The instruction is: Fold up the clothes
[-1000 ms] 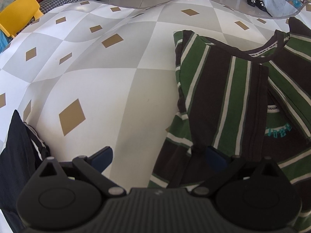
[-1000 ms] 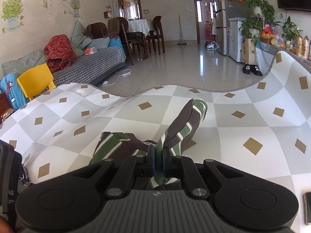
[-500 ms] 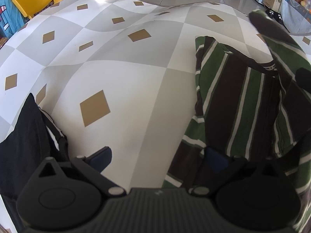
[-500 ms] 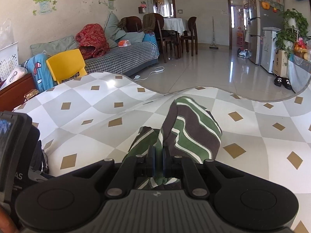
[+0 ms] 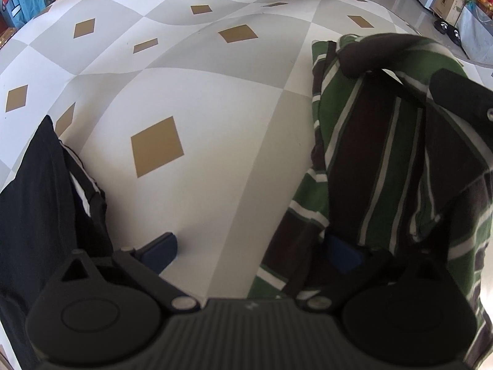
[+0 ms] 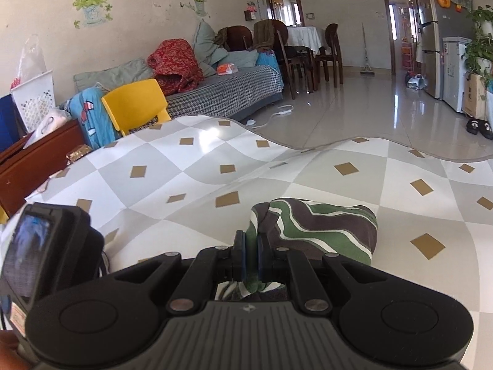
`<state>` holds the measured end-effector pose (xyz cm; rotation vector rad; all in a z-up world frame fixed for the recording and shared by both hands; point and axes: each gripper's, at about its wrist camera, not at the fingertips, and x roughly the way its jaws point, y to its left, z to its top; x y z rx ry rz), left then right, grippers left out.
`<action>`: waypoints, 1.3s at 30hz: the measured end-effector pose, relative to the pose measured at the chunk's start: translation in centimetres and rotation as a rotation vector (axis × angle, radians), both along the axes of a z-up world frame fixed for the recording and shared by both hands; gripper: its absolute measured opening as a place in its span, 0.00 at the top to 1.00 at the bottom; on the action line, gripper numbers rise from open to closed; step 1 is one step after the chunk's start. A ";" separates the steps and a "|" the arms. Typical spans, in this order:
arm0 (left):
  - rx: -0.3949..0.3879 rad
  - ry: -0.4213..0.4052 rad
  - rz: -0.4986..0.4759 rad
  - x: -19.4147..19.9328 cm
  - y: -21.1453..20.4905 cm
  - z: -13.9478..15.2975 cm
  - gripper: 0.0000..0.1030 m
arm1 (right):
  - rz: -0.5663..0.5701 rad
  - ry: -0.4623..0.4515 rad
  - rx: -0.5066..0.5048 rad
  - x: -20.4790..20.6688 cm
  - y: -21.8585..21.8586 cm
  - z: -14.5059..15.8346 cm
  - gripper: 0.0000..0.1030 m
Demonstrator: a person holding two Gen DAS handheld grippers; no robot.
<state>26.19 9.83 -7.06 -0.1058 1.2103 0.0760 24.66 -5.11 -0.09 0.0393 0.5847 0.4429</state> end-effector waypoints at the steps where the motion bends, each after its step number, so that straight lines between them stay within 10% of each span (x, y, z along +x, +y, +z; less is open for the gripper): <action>1: 0.000 -0.002 0.000 0.0 0.0 0.0 0.00 | 0.006 0.007 -0.002 0.0 0.2 -0.1 0.92; 23: 0.089 0.014 0.054 -0.5 2.0 2.0 0.00 | -0.003 0.400 0.205 4.3 0.6 -6.9 0.69; 39: 0.030 -0.031 0.083 -0.5 1.7 4.1 0.00 | -0.053 0.327 0.119 2.0 -3.1 -2.9 0.67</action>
